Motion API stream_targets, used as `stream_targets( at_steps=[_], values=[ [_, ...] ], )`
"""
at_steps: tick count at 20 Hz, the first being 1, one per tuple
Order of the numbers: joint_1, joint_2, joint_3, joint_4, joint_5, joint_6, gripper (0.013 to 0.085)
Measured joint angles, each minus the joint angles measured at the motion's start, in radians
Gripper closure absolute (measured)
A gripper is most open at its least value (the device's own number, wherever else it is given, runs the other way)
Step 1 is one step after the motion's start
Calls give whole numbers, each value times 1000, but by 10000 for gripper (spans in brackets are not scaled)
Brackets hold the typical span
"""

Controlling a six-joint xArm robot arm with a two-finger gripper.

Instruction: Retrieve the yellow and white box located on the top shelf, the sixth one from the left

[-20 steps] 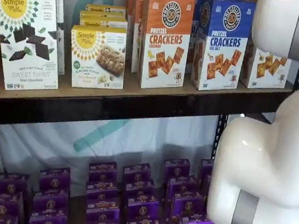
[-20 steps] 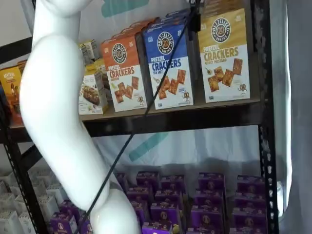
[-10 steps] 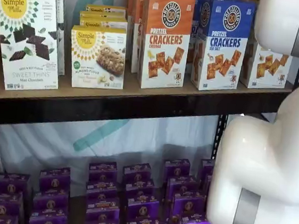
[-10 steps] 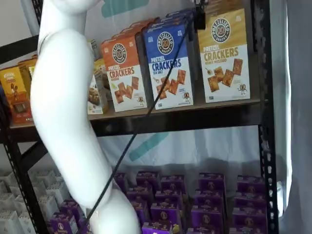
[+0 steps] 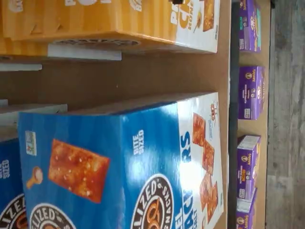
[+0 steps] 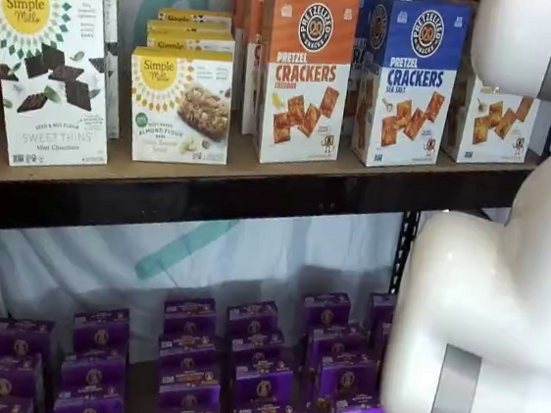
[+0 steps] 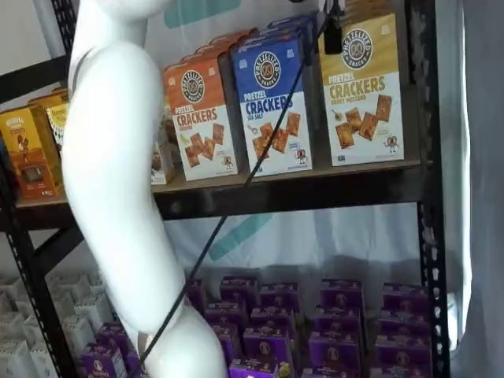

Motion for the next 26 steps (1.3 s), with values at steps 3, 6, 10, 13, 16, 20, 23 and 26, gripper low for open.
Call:
stream_targets(
  at_steps=[3, 6, 10, 13, 16, 20, 23, 26],
  values=[
    [7, 12, -12, -13, -3, 2, 130],
    [14, 37, -51, -24, 10, 10, 130],
    [45, 47, -67, -91, -3, 14, 130],
    [67, 43, -57, -138, -18, 17, 130],
    [85, 44, -53, -173, -16, 27, 130],
    [94, 64, -85, -188, 26, 40, 130],
    [99, 89, -130, -206, 69, 46, 130],
    [101, 102, -155, -222, 89, 46, 130]
  ],
)
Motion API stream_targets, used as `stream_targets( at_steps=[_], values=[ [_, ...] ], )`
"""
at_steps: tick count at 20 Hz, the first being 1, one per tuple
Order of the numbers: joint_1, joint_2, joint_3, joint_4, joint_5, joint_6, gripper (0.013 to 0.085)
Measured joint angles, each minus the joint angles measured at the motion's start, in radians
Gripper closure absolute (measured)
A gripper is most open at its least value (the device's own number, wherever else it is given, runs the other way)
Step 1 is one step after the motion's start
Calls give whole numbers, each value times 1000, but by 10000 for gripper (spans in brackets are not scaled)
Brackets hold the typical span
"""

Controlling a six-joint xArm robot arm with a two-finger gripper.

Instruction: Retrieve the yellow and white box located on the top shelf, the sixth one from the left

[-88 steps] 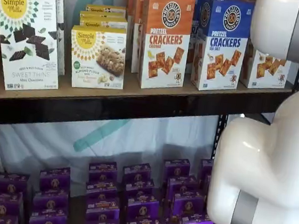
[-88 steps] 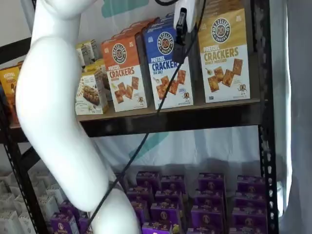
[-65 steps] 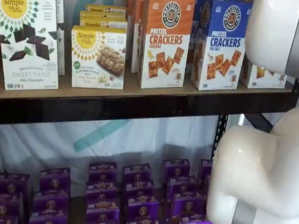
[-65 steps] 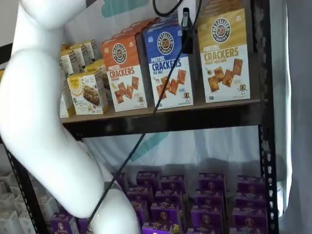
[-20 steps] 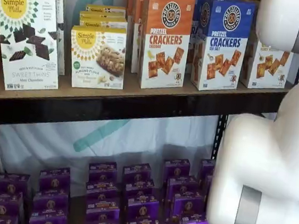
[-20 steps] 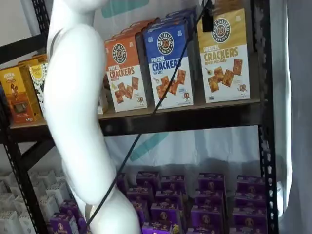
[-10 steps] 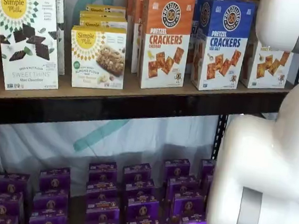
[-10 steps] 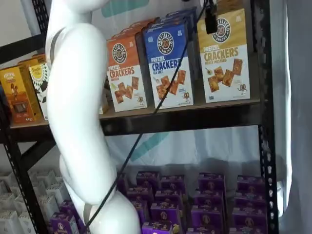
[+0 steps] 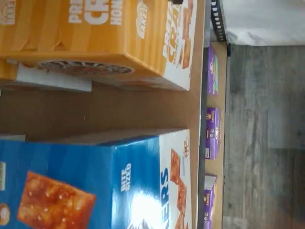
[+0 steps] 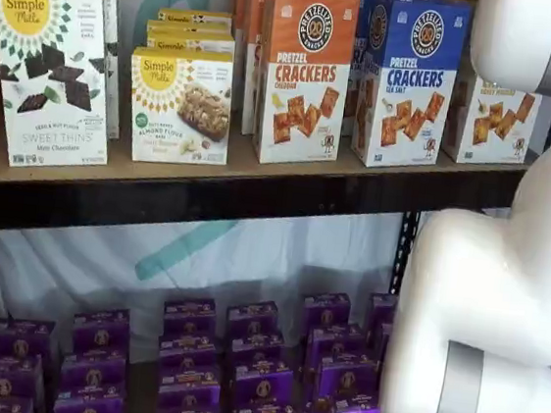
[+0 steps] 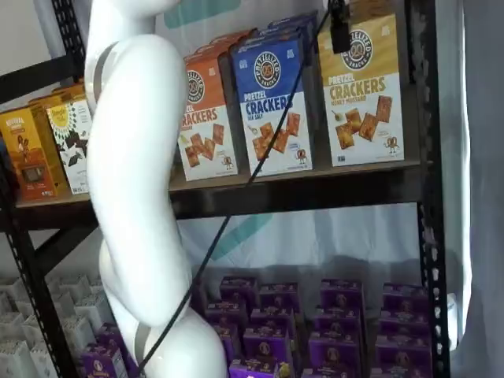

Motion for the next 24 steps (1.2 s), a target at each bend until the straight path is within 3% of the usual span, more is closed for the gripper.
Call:
stream_targets(
  at_steps=[5, 13, 21, 23, 24],
  values=[
    [16, 4, -9, -48, 17, 2, 130],
    [37, -11, 30, -83, 13, 13, 130],
    [37, -30, 76, -78, -9, 15, 130],
    [31, -29, 75, -68, -9, 12, 210],
    [30, -28, 74, -65, -8, 11, 210]
  ],
)
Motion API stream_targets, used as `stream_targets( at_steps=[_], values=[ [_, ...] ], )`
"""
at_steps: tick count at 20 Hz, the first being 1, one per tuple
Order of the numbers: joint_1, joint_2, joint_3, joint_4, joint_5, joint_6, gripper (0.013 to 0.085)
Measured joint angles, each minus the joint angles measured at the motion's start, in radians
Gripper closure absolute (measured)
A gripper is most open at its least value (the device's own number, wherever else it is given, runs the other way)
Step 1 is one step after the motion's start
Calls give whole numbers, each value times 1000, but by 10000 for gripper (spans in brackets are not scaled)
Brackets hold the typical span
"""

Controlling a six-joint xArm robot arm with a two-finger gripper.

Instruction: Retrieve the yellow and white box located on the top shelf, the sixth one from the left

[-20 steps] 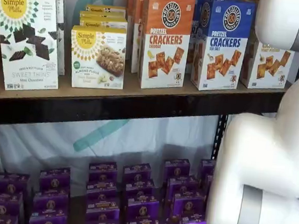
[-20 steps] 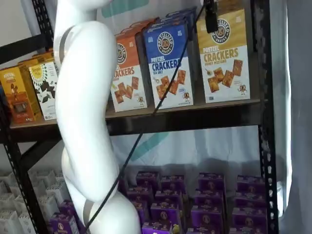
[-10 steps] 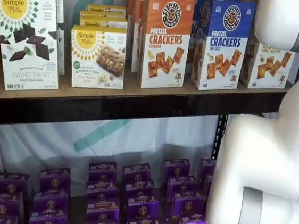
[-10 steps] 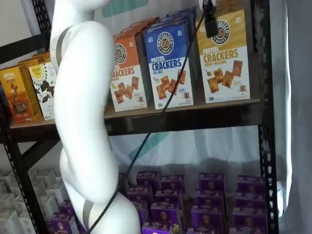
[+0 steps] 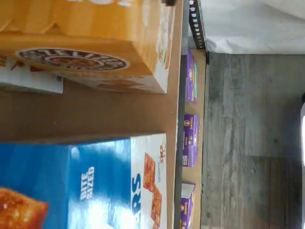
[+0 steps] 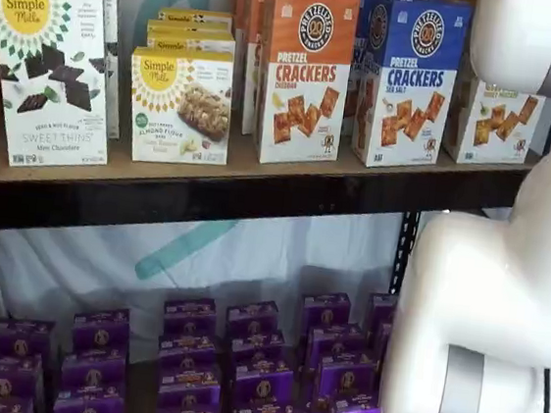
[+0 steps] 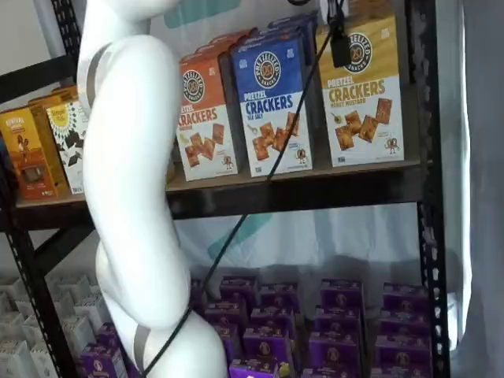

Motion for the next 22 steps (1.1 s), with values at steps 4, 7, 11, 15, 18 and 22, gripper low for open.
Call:
stream_targets(
  at_steps=[4, 7, 11, 15, 18, 22],
  values=[
    [-3, 3, -5, -1, 1, -4, 290],
    [-6, 4, -10, 1, 5, -6, 290],
    [-12, 3, -12, 5, 8, -11, 370],
    [-17, 1, -17, 8, 18, -13, 410],
    [-24, -7, -22, 12, 32, -18, 410],
    [-43, -41, -8, 13, 54, -35, 410]
  ],
)
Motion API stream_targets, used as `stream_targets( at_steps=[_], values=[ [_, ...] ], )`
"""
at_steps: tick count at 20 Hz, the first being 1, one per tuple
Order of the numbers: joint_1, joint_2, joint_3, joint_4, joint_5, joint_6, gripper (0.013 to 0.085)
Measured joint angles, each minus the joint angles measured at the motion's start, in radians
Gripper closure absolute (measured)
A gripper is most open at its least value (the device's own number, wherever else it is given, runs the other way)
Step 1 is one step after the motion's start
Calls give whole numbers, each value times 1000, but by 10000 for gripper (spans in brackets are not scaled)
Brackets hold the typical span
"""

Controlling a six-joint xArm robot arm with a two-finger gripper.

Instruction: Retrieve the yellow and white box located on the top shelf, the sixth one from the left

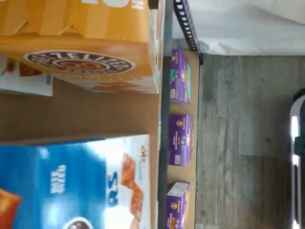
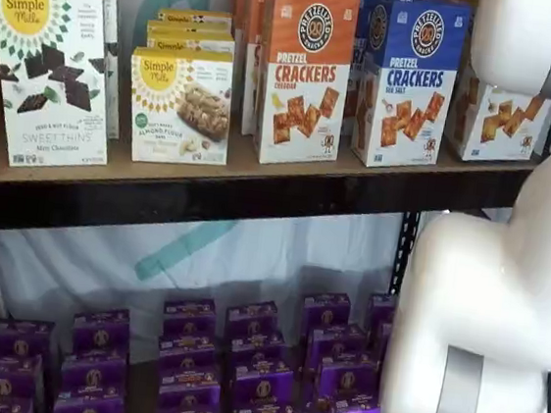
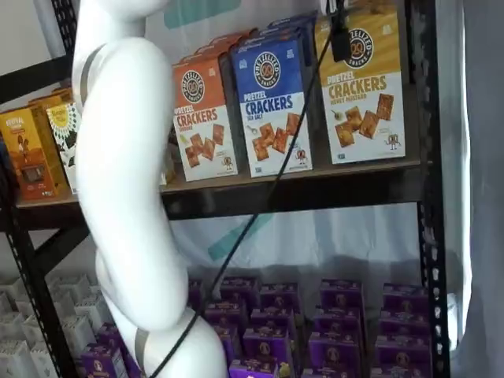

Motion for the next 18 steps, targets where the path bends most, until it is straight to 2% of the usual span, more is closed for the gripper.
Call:
stream_targets(
  at_steps=[10, 14, 18],
  values=[
    [-66, -108, 33, 30, 135, -41, 410],
    [-69, -175, 78, 22, 184, -42, 410],
    [-48, -249, 150, -1, 201, -30, 410]
  ],
)
